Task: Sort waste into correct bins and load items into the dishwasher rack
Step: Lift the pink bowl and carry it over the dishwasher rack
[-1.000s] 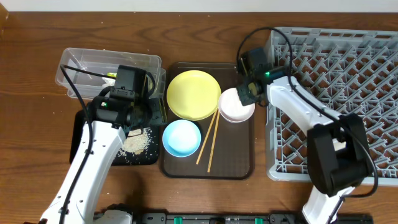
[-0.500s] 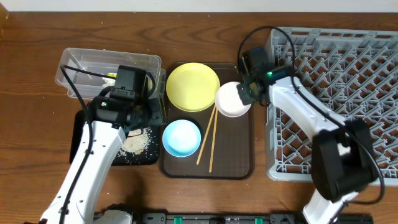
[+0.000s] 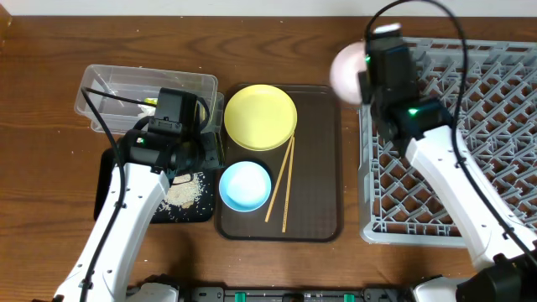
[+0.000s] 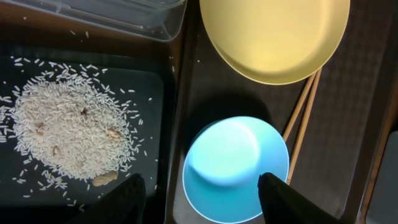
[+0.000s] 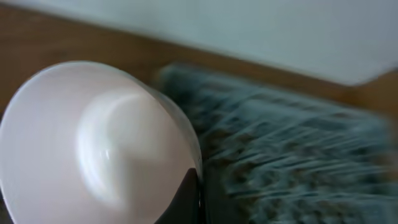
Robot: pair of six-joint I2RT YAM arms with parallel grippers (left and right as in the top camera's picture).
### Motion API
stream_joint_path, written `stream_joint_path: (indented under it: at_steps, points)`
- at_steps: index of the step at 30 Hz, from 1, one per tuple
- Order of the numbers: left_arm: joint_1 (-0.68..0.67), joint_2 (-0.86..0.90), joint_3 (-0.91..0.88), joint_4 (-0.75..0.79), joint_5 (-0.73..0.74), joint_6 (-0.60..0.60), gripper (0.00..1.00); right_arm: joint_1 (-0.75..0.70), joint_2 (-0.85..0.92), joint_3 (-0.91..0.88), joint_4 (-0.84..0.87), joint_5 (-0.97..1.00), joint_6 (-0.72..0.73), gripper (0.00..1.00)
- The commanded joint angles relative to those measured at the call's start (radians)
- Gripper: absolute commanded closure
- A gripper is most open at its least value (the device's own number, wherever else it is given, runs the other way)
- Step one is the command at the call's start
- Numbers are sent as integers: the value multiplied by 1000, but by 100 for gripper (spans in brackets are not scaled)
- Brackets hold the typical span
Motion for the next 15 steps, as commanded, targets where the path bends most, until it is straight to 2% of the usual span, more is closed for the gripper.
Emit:
stream_joint_path:
  at_steps: [1, 4, 10, 15]
  points:
    - [2, -5, 3, -3, -13, 10, 39, -28, 3, 6, 64, 263, -169, 99]
    - [2, -5, 3, -2, -13, 10, 39, -58, 16, 6, 169, 333, -319, 99]
    - [2, -5, 3, 1, -13, 10, 39, -131, 61, 6, 312, 341, -567, 99]
    - [2, -5, 3, 2, -13, 10, 39, -160, 94, 6, 315, 395, -585, 99]
